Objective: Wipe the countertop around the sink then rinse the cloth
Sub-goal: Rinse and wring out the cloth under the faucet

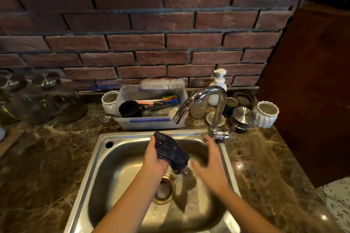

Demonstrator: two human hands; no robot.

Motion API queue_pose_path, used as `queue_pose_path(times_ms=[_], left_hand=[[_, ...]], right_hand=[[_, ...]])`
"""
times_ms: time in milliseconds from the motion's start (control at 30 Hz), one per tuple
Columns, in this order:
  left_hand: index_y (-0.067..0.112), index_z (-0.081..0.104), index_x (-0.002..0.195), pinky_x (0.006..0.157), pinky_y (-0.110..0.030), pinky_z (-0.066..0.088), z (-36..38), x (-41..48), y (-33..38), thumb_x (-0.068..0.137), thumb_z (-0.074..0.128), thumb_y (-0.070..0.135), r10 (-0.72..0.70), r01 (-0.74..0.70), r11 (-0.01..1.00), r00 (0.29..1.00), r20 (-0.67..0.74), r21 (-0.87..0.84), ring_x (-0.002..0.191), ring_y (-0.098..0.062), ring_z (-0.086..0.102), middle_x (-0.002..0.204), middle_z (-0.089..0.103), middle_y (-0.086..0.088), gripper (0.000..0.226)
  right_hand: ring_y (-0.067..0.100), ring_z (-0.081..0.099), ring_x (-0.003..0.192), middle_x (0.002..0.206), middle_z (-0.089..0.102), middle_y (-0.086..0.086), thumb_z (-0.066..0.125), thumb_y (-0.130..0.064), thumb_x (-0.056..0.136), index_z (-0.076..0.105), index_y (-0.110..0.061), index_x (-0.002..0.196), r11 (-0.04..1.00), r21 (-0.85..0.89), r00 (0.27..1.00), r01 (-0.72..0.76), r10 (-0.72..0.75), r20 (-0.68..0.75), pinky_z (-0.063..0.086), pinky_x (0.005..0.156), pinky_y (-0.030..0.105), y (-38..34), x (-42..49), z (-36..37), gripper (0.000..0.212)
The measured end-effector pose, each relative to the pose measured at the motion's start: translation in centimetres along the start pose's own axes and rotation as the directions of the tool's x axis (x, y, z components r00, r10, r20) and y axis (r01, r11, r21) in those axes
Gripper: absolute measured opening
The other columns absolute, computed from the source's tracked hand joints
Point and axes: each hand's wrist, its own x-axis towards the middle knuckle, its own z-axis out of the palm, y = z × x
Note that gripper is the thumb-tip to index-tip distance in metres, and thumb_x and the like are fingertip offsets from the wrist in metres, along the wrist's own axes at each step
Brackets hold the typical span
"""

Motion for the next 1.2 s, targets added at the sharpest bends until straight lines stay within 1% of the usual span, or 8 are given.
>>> queue_pose_path(times_ms=[67, 200, 367, 500, 700, 933, 1033, 1200], left_hand=[[0.011, 0.047, 0.133, 0.099, -0.055, 0.039, 0.1, -0.5, 0.0, 0.096, 0.052, 0.042, 0.008, -0.008, 1.000, 1.000, -0.022, -0.014, 0.115, -0.040, 0.053, 0.124, 0.058, -0.021, 0.048], [0.008, 0.048, 0.119, 0.090, -0.051, 0.039, -0.1, -1.8, 0.2, 0.099, 0.046, 0.040, -0.052, 0.051, 0.998, 0.998, -0.032, -0.030, 0.115, -0.040, 0.052, 0.098, 0.058, -0.023, 0.037], [0.011, 0.056, 0.112, 0.076, -0.051, 0.044, -0.6, -2.0, 2.8, 0.097, 0.050, 0.043, -0.061, 0.061, 0.998, 0.998, -0.003, 0.025, 0.091, -0.039, 0.057, 0.102, 0.062, -0.020, 0.036], [0.015, 0.061, 0.119, 0.065, -0.047, 0.047, -1.2, -1.1, 4.0, 0.094, 0.053, 0.047, 0.088, -0.086, 0.995, 0.996, -0.026, 0.054, 0.085, -0.031, 0.060, 0.103, 0.064, -0.013, 0.041], [0.011, 0.058, 0.098, 0.059, -0.035, 0.052, -0.8, 0.2, 3.9, 0.093, 0.049, 0.054, 0.188, -0.189, 0.970, 0.982, 0.024, 0.150, 0.067, -0.019, 0.060, 0.066, 0.064, -0.005, 0.045], [0.014, 0.053, 0.065, 0.070, -0.038, 0.051, -1.4, 0.1, 2.9, 0.094, 0.049, 0.049, 0.061, -0.093, 0.984, 0.978, 0.200, 0.151, 0.043, -0.014, 0.051, 0.047, 0.046, 0.002, 0.046], [0.019, 0.042, 0.058, 0.040, -0.022, 0.039, -1.5, 0.0, 2.9, 0.096, 0.036, 0.059, 0.064, -0.111, 0.965, 0.979, 0.194, 0.239, 0.033, -0.009, 0.040, 0.041, 0.040, 0.006, 0.056], [0.018, 0.063, 0.084, 0.065, -0.029, 0.051, -2.3, 1.2, 5.2, 0.089, 0.056, 0.053, 0.082, -0.073, 0.993, 0.992, -0.098, 0.092, 0.062, -0.016, 0.059, 0.071, 0.068, -0.006, 0.036]], right_hand=[[0.000, 0.014, 0.144, 0.156, 0.018, -0.015, 0.069, -0.048, 0.074, 0.007, -0.036, 0.152, 0.970, -0.186, 0.968, 0.157, -0.114, 0.223, 0.021, 0.116, 0.030, 0.3, -1.8, 2.7, 0.100], [0.004, 0.037, 0.131, 0.147, 0.034, -0.010, 0.074, -0.030, 0.076, 0.013, -0.032, 0.150, 0.988, -0.126, 0.988, 0.089, -0.071, 0.140, 0.044, 0.103, 0.028, -1.3, -1.3, 4.6, 0.096], [0.011, 0.060, 0.107, 0.117, 0.063, -0.008, 0.067, -0.017, 0.084, 0.050, -0.029, 0.126, 0.959, -0.275, 0.961, 0.072, 0.007, 0.275, 0.053, 0.088, 0.031, -3.4, 1.0, 4.2, 0.046], [0.007, 0.059, 0.058, 0.072, 0.064, -0.001, 0.055, -0.015, 0.091, 0.061, -0.016, 0.082, 0.995, -0.037, 0.896, -0.092, 0.099, 0.433, 0.050, 0.056, 0.024, -5.6, 2.0, 4.5, 0.011], [0.008, 0.030, 0.036, 0.056, 0.046, 0.004, 0.031, 0.007, 0.069, 0.050, -0.008, 0.076, 0.662, 0.294, 0.561, -0.689, 0.232, 0.795, 0.022, 0.036, 0.016, -6.7, 0.9, 4.7, 0.025], [0.002, 0.036, 0.034, 0.053, 0.046, -0.006, 0.049, -0.006, 0.072, 0.056, -0.016, 0.077, 0.353, 0.266, 0.256, -0.897, -0.076, 0.964, 0.028, 0.034, 0.012, -4.9, 0.1, 5.6, 0.013], [0.007, 0.052, 0.047, 0.068, 0.062, 0.003, 0.044, 0.001, 0.071, 0.055, -0.010, 0.089, 0.410, 0.236, 0.318, -0.881, 0.144, 0.937, 0.040, 0.045, 0.014, -5.3, 0.1, 5.0, 0.024], [0.018, 0.059, 0.114, 0.133, 0.050, -0.001, 0.064, -0.022, 0.083, 0.039, -0.033, 0.130, 0.898, 0.254, 0.856, -0.359, 0.207, 0.474, 0.057, 0.084, 0.037, -5.2, -1.3, 5.3, 0.054]])
